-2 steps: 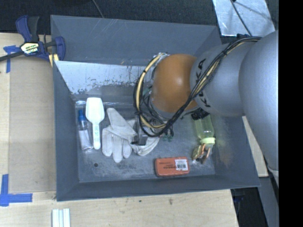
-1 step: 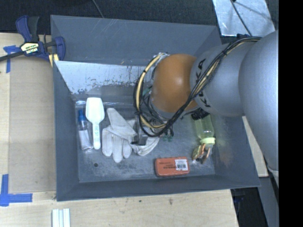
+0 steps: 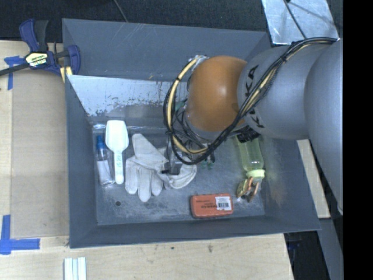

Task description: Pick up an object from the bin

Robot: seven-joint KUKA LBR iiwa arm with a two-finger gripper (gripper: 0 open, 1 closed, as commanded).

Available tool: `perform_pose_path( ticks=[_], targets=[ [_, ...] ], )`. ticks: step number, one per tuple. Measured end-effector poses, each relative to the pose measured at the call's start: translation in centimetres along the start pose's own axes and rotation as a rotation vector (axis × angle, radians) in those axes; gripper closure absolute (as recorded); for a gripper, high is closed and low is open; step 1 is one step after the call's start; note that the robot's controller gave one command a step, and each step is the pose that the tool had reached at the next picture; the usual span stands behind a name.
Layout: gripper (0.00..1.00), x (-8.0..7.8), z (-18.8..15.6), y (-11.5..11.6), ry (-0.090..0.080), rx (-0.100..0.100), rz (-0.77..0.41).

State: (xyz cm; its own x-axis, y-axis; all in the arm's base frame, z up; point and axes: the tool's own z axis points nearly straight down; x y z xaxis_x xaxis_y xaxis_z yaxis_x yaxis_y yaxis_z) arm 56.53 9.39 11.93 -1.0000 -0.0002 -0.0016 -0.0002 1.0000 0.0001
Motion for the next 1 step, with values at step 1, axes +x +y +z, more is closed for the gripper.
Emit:
perform_pose_path(
  ticks=[1],
  targets=[
    [1.00,-1.92,-15.39,-1.09,-0.002,0.000,0.035]
  ],
)
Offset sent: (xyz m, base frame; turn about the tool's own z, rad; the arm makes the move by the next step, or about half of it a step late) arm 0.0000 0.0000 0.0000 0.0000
